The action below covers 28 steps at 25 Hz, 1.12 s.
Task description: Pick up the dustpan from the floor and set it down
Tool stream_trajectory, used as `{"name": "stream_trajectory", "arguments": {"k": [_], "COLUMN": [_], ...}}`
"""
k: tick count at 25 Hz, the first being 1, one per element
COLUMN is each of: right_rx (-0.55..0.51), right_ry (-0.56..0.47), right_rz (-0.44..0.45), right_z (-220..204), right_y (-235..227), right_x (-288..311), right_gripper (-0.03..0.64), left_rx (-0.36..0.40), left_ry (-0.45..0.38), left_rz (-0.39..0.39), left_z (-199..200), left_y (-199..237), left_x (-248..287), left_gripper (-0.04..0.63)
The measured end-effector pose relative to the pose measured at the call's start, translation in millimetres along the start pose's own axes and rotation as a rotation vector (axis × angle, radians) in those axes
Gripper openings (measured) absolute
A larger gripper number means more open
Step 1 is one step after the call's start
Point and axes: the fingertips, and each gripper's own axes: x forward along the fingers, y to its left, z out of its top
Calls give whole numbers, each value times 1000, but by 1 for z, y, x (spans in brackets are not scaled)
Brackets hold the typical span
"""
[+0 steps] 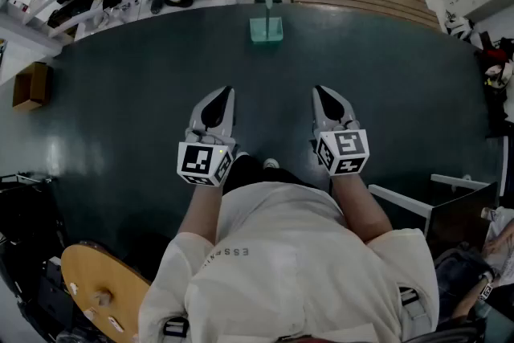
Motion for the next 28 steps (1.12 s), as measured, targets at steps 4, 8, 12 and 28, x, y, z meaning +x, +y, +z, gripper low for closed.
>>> {"name": "stream_trajectory", "arguments": {"k": [4,8,12,28], "right_rx": [2,2,26,93], "right_ry": [2,12,14,46], "right_rz": [3,-3,-22,-48], "right_z": [-1,-2,-2,-12], "right_y": [1,5,-1,-16], "right_x": [1,3,4,9], "right_gripper": [-9,-9,-9,-9], "left_rx": [-2,-4,-10,-21], "left_ry": [-2,6,7,25], "left_rz": [-1,2,3,33], "left_z": [-1,-2,-2,-3], "left_y": [0,4,7,11], "left_x": [0,-2,1,3], "left_gripper": [9,9,9,9]}}
